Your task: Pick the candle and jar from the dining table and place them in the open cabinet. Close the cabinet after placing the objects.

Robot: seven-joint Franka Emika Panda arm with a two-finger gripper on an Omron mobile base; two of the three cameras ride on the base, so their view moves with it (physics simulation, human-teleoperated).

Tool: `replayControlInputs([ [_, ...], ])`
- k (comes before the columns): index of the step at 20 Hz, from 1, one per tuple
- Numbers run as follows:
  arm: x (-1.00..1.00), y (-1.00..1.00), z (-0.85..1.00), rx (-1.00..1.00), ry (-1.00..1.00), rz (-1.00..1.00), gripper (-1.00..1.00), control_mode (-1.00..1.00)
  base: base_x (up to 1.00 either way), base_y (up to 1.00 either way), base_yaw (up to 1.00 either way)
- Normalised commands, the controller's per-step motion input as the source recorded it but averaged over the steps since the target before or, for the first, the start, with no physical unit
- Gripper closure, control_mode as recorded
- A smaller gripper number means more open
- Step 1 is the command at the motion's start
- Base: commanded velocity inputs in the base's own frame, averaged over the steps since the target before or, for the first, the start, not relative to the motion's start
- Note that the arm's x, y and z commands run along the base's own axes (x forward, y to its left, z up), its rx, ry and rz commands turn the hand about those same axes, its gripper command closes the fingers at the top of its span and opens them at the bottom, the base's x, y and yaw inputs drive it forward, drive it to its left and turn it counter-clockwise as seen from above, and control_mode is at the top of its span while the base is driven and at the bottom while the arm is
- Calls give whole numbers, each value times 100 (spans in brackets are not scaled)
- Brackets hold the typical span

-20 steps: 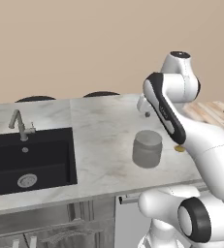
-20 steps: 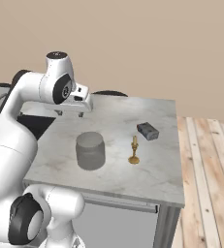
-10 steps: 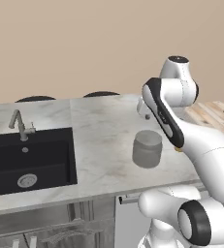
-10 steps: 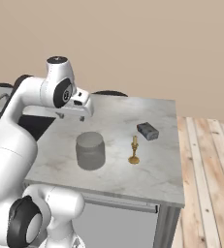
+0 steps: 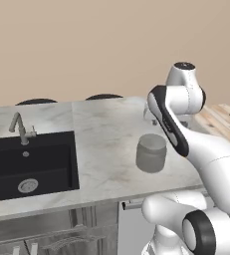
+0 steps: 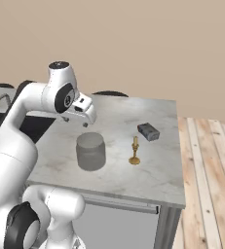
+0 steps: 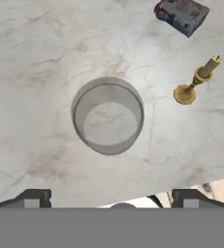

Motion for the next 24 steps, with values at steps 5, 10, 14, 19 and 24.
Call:
replayControlInputs([
  [5, -4, -17, -15, 2, 2, -15, -100, -100, 0, 0, 0],
  [10, -2, -19, -16, 5, 3, -13, -100, -100, 0, 0, 0],
  [14, 0, -14, -16, 5, 3, -11, -100, -100, 0, 0, 0],
  [19, 0, -12, -20, 3, 3, -10, -100, -100, 0, 0, 0],
  [24, 0, -6, -21, 0, 3, -9, -100, -100, 0, 0, 0],
])
